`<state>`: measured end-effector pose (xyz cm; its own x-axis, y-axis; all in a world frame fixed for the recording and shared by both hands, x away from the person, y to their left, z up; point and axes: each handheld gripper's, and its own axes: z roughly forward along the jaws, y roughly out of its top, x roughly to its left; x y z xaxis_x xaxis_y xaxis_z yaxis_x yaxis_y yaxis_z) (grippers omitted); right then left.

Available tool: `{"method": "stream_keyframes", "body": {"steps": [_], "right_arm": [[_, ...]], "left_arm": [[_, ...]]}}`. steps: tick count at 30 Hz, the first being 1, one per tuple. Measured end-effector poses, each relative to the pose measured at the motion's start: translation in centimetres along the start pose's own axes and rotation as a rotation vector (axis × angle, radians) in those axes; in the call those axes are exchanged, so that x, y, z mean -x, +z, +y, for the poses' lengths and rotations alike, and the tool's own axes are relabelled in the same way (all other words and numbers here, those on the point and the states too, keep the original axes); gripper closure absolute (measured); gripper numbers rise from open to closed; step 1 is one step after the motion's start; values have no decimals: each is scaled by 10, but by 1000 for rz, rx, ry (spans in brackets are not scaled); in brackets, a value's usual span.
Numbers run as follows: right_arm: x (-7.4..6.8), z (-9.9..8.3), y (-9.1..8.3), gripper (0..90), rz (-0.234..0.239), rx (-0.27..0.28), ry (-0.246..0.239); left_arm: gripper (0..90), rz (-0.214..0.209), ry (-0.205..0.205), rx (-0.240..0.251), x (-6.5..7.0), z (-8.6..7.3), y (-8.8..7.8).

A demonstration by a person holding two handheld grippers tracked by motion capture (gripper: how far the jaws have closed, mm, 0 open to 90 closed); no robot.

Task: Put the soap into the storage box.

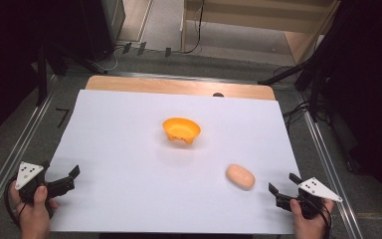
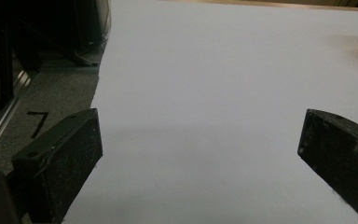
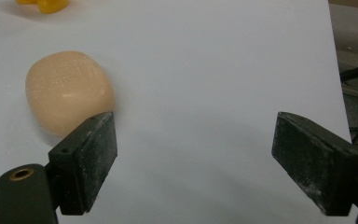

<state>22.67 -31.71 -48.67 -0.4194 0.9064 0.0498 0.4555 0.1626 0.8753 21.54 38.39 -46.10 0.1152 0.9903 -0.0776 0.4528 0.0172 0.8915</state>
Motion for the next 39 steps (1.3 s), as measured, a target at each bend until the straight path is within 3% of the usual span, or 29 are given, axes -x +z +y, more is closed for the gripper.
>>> {"method": "stream_keyframes", "body": {"steps": [5,8,11,12,13,14,17,21,24,27,33,39], "right_arm": [[-5,3,1,266,1,-24,-37],[-6,6,3,334,37,-32,-92],[-7,12,5,330,50,-50,-147],[-8,14,5,359,45,-77,-153],[-10,17,5,360,73,-134,-139],[-12,19,6,359,150,-163,-137],[-20,23,10,321,204,-199,-152],[-25,31,15,243,213,-255,-199],[-22,37,16,231,248,-265,-177],[-17,43,21,211,267,-317,-179],[-22,54,34,190,250,-404,-255],[-27,62,49,137,262,-484,-320]], "left_arm": [[4,3,2,2,0,0,-1],[5,1,0,1,0,0,0],[5,1,1,-3,0,0,0],[5,0,1,-5,0,0,0],[5,-1,1,-5,0,0,0],[5,-1,0,-5,-1,0,0],[5,1,-1,1,0,0,0],[5,2,0,2,0,0,-1],[5,2,0,1,0,0,0],[5,3,0,1,0,0,0],[4,4,0,3,0,0,-1],[5,5,0,3,0,0,-1]]}}
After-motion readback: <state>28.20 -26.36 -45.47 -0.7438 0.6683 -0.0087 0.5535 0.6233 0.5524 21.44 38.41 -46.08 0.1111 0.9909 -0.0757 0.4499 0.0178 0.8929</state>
